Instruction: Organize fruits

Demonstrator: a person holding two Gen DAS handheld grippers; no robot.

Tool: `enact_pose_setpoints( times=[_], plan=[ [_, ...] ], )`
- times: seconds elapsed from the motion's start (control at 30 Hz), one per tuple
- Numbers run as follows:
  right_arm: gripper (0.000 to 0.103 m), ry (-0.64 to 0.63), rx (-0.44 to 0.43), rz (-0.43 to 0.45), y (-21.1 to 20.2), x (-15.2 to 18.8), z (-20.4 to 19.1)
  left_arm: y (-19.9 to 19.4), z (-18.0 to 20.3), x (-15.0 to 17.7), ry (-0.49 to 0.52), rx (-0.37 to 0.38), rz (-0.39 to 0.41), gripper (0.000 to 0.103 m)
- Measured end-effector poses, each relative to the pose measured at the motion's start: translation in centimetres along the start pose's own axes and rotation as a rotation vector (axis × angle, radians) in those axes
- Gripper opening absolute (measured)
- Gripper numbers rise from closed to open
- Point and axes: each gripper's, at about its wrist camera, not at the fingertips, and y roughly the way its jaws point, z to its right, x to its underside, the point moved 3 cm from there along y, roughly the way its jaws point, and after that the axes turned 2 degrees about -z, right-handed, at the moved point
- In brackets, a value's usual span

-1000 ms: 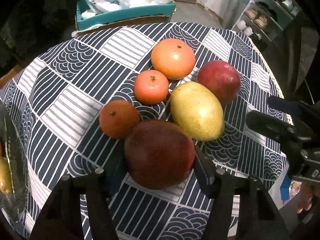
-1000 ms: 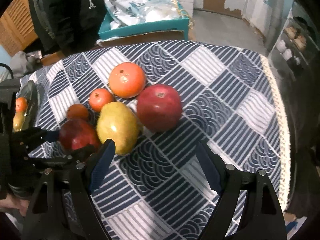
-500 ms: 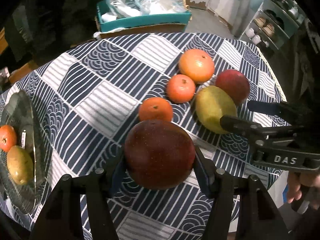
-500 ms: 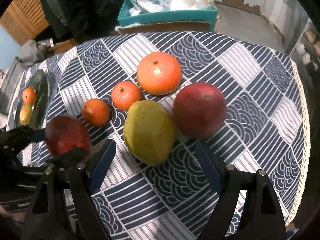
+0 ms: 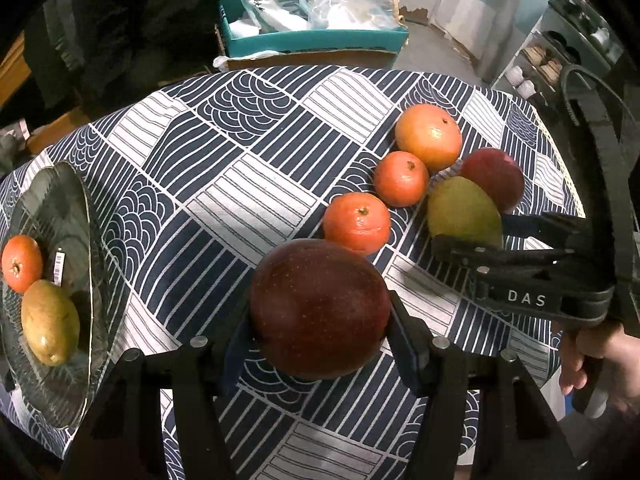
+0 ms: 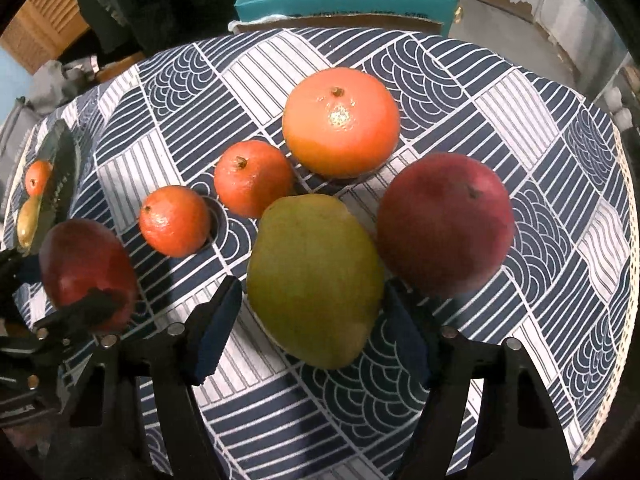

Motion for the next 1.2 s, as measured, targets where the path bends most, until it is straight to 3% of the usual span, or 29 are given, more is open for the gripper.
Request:
enact_pose_setpoints(
  times=[0.5, 1.2],
  plan=[
    [0.068, -0.028, 0.046, 0.034, 0.2, 0.2, -0.6, -0.2, -1.0, 0.0, -0.016, -0.005, 0.006, 0.063],
    [0.068, -0.067, 0.034, 0.231, -7.7, 0.1, -3.8, -6.3, -1.6, -0.3, -0.037, -0.001, 0.122, 0.063]
  ],
)
